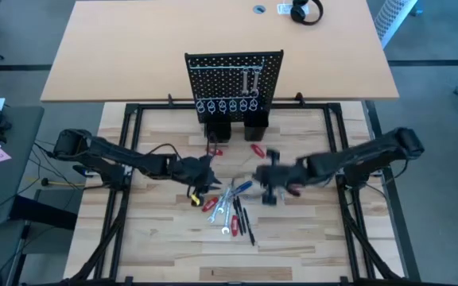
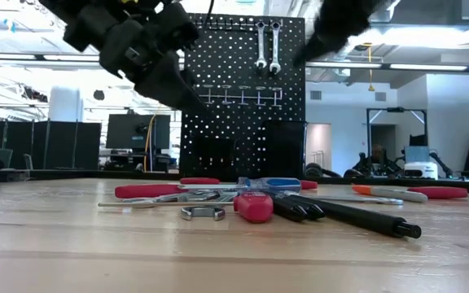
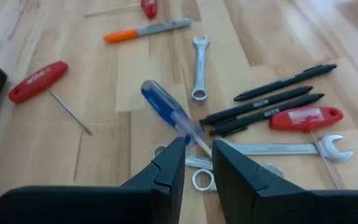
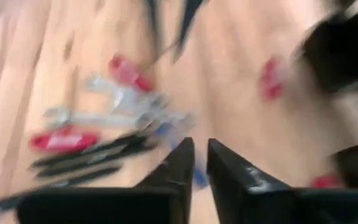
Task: Hang tools onto peg board
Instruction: Hang the wrench on the peg board
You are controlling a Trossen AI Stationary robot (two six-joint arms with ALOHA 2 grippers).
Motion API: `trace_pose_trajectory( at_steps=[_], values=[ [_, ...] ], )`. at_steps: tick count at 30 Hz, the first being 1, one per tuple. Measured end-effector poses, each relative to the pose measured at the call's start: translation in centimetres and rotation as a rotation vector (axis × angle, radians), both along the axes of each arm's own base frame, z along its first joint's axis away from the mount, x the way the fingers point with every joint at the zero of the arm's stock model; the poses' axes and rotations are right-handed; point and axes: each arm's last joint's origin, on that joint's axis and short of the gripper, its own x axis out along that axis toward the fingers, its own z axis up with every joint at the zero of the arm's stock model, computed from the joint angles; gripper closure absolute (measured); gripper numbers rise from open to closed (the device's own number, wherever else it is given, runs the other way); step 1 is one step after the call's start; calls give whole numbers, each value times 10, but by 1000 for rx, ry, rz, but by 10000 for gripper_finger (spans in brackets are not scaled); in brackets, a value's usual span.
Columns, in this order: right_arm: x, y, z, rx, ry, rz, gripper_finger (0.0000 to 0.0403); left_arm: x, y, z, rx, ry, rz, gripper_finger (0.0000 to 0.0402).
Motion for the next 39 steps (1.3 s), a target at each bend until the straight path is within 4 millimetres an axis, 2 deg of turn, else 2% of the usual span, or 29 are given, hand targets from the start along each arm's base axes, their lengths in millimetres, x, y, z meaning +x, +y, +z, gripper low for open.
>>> trace_pose_trajectory(
  at_steps=[5,8,12,16,21,28,32,35,39],
  values=[
    [2,16,-71,21,33,38,278,0,-15,2,-10,-26,-3,327],
    [0,18,-104,19,-3,67,247,0,-24,5,-28,-56,8,327],
    [-7,15,-132,47,-38,52,226,-1,-37,8,-28,-95,35,327],
    [-12,16,-152,65,-21,54,225,-1,-47,11,-37,-148,52,327],
    [-11,20,-170,56,25,54,254,-2,-55,15,-40,-200,92,327],
    [-11,24,-189,90,46,-13,366,4,-65,13,-23,-275,97,327],
    [-14,36,-185,92,-7,-46,369,17,-73,-2,0,-341,67,327],
    [-19,46,-172,57,-71,-51,374,25,-76,-16,28,-368,52,327],
    [-26,57,-158,44,-109,-27,396,32,-78,-25,39,-415,45,327]
  ],
)
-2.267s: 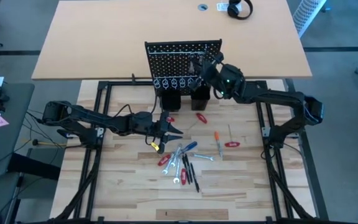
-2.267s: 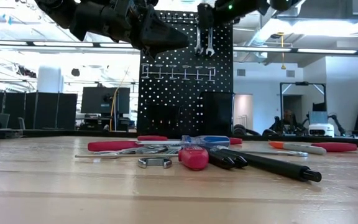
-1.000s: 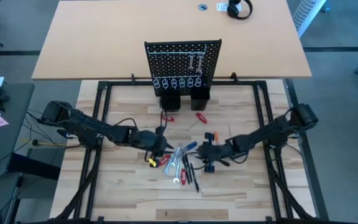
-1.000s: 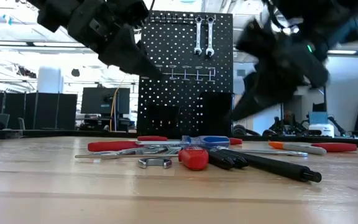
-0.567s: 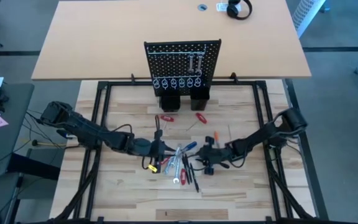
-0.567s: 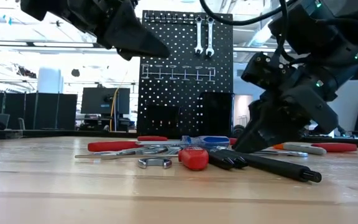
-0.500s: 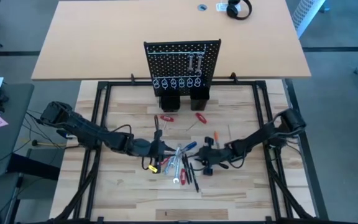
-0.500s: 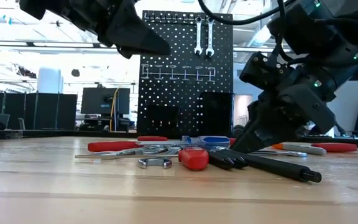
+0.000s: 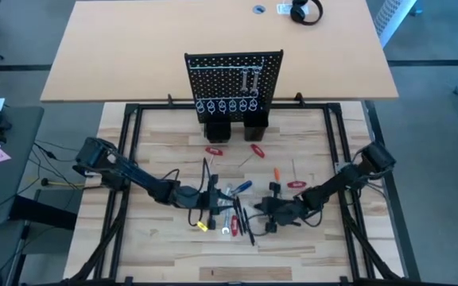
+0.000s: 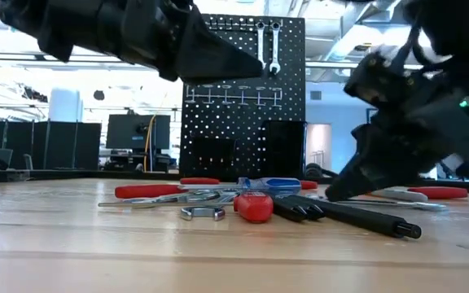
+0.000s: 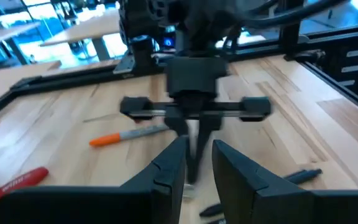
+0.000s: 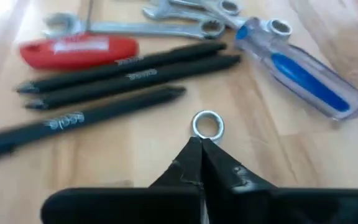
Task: Hang tools onto peg board
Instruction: Hang the wrench on the peg board
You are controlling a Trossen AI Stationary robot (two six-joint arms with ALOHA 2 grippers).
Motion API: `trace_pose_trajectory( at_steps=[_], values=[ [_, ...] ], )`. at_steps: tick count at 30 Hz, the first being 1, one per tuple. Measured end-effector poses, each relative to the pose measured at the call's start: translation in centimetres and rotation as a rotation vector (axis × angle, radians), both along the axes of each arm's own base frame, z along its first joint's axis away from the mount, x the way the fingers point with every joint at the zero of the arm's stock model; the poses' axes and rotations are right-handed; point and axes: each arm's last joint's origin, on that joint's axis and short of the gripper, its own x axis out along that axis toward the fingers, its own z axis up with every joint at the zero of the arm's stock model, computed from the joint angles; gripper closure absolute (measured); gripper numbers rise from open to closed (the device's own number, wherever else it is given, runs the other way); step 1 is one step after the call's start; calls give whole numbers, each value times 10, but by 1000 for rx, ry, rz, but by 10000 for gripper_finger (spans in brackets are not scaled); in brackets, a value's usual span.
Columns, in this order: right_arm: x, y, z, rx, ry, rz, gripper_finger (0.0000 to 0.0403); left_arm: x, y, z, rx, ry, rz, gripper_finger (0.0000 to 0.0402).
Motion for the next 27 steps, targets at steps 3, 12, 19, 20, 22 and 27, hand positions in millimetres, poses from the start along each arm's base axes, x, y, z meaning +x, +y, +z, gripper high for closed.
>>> trace_pose_trajectory(
  at_steps=[3,12,19,20,22,27],
  values=[
    [1,3,8,-20,-66,-30,401,2,-1,-5,-4,-7,-8,327],
    [1,-1,22,12,-105,-81,375,4,7,-12,-39,70,-76,327],
    [-16,1,38,252,18,-65,275,13,16,-11,22,160,-52,327],
    [-18,3,38,300,46,-49,261,15,17,-10,32,172,-50,327],
    [-20,10,37,371,100,-69,239,19,19,-7,54,187,-46,327],
    [-16,29,25,344,237,-186,233,27,23,3,74,160,-41,327]
  ],
)
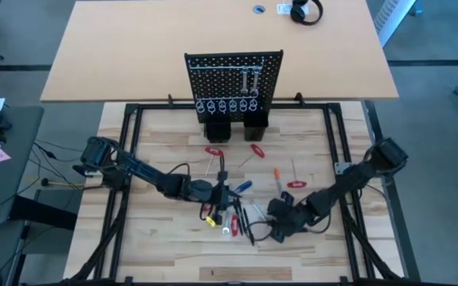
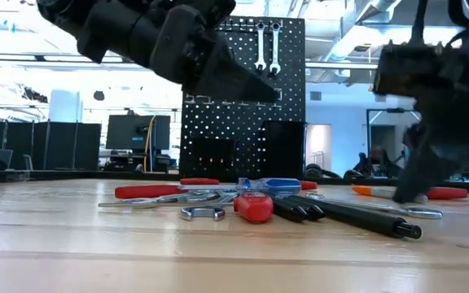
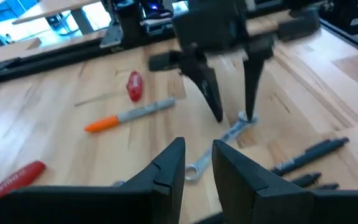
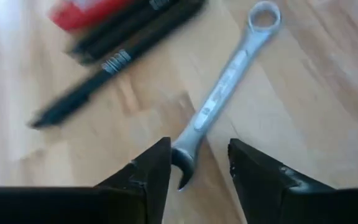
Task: Hang tools onto peg board
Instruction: Hang the wrench on the peg board
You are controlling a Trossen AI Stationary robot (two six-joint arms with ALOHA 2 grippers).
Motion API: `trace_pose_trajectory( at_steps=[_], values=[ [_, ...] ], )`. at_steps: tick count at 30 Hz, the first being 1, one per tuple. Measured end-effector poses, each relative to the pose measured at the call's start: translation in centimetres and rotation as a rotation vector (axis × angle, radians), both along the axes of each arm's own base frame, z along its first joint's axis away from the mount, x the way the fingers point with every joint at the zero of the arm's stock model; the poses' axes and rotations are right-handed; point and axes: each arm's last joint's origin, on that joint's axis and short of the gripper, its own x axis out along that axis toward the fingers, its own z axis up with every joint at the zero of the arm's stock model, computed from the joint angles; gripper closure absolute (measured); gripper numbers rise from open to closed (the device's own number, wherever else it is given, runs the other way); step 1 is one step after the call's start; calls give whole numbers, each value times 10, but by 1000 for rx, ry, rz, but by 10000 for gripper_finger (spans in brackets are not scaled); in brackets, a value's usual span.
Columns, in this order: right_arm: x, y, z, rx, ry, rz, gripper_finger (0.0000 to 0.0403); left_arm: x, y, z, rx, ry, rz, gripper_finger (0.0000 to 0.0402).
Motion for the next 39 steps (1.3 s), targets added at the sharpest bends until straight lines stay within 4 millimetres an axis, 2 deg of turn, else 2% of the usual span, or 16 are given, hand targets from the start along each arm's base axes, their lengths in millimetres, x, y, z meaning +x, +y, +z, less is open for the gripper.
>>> trace_pose_trajectory(
  at_steps=[5,9,15,19,22,26,34,39],
  values=[
    [19,16,-14,-31,26,-5,257,1,2,1,-3,2,-5,327],
    [26,21,-22,-77,81,3,286,7,1,-15,69,8,-35,327],
    [25,17,-13,-135,117,109,325,39,-8,-50,162,53,-83,320],
    [18,13,0,-180,146,168,333,66,-6,-63,149,232,-66,294],
    [11,8,8,-202,177,176,334,83,-1,-58,103,358,-83,272],
    [6,7,15,-221,192,200,334,98,8,-51,95,424,-89,246],
    [2,13,15,-244,188,243,334,107,25,-37,174,511,-113,222],
    [1,17,15,-242,174,260,334,106,41,-39,91,545,-181,222]
  ],
)
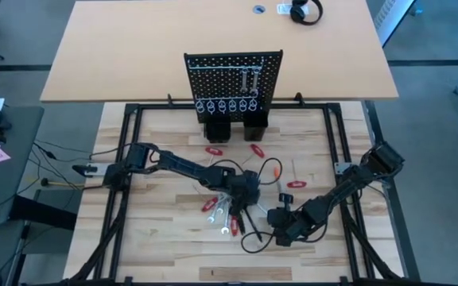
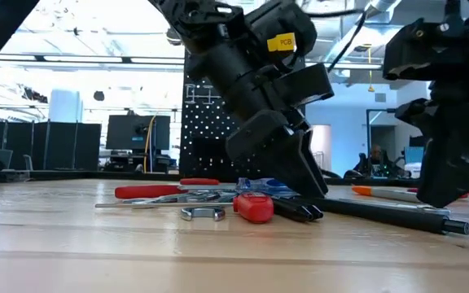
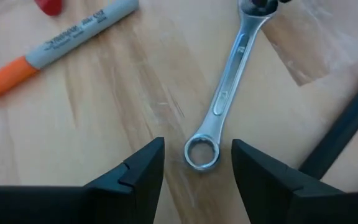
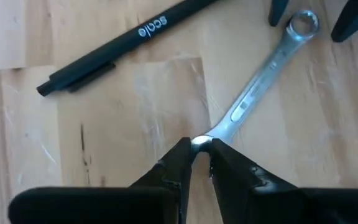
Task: Hang tools onto peg board
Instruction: Hang the wrench on the peg board
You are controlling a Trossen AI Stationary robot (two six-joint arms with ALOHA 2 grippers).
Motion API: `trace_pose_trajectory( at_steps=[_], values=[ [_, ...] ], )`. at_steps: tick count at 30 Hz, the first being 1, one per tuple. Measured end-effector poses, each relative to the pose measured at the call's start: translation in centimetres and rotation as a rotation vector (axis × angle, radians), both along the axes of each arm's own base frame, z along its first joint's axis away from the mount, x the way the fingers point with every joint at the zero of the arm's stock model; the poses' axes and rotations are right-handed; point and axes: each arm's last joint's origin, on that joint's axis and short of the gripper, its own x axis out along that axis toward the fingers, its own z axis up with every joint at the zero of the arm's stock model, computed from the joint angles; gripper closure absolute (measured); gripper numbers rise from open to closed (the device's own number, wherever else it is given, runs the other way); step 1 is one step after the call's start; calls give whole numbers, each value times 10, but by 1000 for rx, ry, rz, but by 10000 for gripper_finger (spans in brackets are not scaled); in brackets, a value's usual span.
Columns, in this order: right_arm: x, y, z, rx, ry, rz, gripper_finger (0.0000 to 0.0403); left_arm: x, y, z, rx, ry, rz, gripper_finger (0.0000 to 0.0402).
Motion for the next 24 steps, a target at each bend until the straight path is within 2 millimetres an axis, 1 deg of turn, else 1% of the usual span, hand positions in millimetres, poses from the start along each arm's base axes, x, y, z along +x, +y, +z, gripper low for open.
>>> trace_pose_trajectory(
  at_steps=[3,6,10,12,15,19,24],
  values=[
    [1,2,1,2,-16,8,334,0,4,0,-37,2,-20,222],
    [2,4,2,7,-37,30,334,1,4,0,-32,-6,-32,226],
    [4,5,3,8,-52,47,334,3,3,-7,-40,-6,-62,237],
    [4,5,3,7,-53,47,334,4,3,-14,-34,1,-79,242],
    [4,5,3,8,-54,47,333,4,3,-15,-31,-1,-86,254],
    [4,5,3,9,-55,47,333,5,5,-16,-43,-9,-93,289],
    [3,7,3,7,-56,55,333,4,11,-17,-72,7,-100,358]
  ],
)
